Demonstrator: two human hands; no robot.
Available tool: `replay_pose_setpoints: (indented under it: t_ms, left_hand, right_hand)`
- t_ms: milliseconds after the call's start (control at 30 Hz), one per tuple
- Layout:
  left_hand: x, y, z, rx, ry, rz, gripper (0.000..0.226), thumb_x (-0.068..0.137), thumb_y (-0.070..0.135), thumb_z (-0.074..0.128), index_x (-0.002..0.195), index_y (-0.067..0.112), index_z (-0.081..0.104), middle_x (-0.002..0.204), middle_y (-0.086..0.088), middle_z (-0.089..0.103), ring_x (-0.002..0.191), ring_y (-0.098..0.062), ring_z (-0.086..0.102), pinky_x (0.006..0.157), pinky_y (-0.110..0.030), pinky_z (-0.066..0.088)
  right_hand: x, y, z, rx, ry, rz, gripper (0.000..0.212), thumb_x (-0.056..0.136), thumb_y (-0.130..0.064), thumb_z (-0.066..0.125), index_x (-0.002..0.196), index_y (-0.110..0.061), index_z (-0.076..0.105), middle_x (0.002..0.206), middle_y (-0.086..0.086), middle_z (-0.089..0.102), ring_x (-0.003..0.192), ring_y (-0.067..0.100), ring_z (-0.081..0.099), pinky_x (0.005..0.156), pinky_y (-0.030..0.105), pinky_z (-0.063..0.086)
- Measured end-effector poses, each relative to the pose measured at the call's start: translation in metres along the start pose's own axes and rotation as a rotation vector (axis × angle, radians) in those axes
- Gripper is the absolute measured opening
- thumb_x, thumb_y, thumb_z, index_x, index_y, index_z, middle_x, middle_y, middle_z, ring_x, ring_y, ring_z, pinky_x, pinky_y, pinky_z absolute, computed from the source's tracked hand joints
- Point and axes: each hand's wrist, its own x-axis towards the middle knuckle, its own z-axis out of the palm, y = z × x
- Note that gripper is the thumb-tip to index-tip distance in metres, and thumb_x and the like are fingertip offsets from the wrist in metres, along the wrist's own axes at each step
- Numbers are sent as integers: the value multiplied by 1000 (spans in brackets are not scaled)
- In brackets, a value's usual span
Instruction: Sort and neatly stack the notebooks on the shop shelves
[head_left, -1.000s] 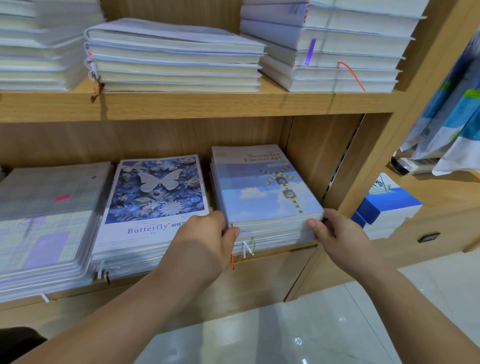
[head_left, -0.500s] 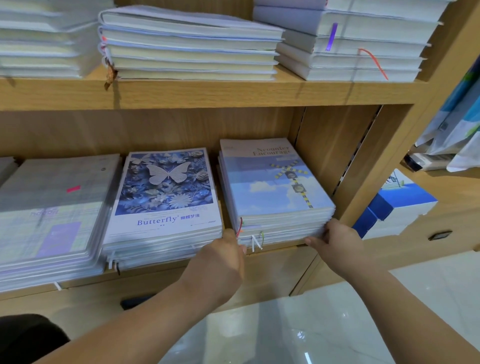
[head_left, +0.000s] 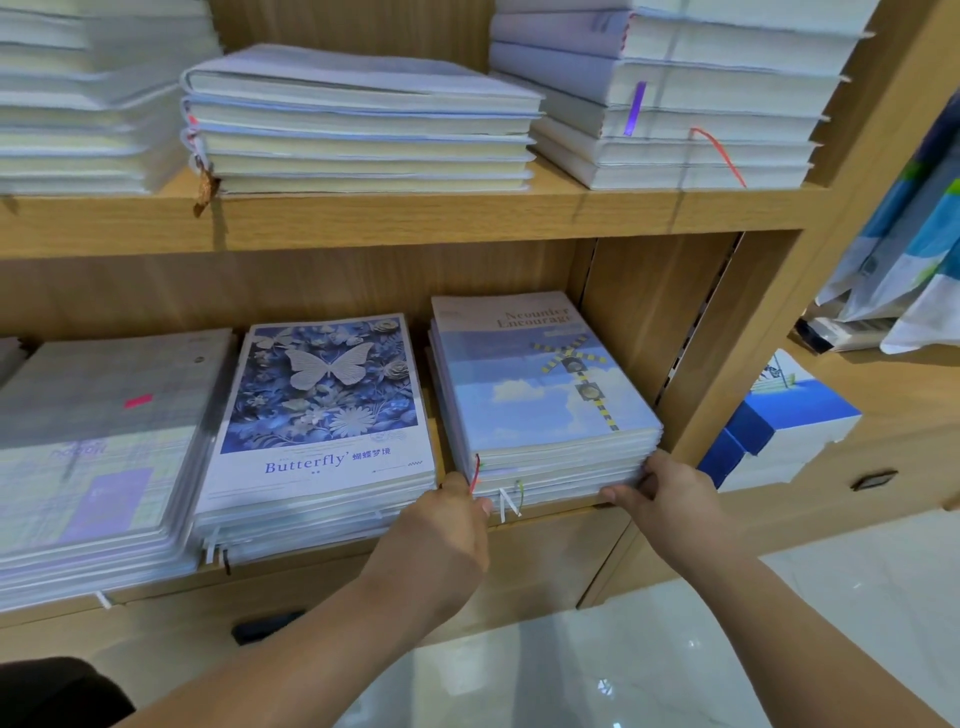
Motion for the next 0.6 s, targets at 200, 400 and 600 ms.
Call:
replay_pose_setpoints:
  t_ms: [200, 400, 600]
  left_hand:
    - [-4, 11, -23, -43, 176, 68, 33, 101, 54, 42, 87, 24, 38, 68, 2, 47, 83, -31, 63, 64, -35, 36]
    - [2, 13, -24, 10, 154, 75, 21, 108, 44, 31, 99, 25, 35, 91, -3, 68, 92, -29, 68, 69, -35, 43]
    - [-3, 10, -29, -62, 132, 63, 23, 105, 47, 40, 93, 27, 37, 75, 1, 55, 86, -31, 64, 66, -37, 41]
  right_hand:
    - [3, -13, -22, -87, -1, 3, 51, 70, -46, 92, 91, -28, 50, 79, -14, 56, 73, 8, 54, 53, 20, 34]
    - [2, -20, -24, -71, 3, 0, 36, 85, -41, 81, 97, -24, 51, 87, -9, 59, 78, 10, 55, 57, 26, 39]
    - [1, -20, -27, -125, 29, -26, 32, 84, -46, 80, 88, -26, 55, 79, -12, 58, 73, 3, 53, 54, 23, 37]
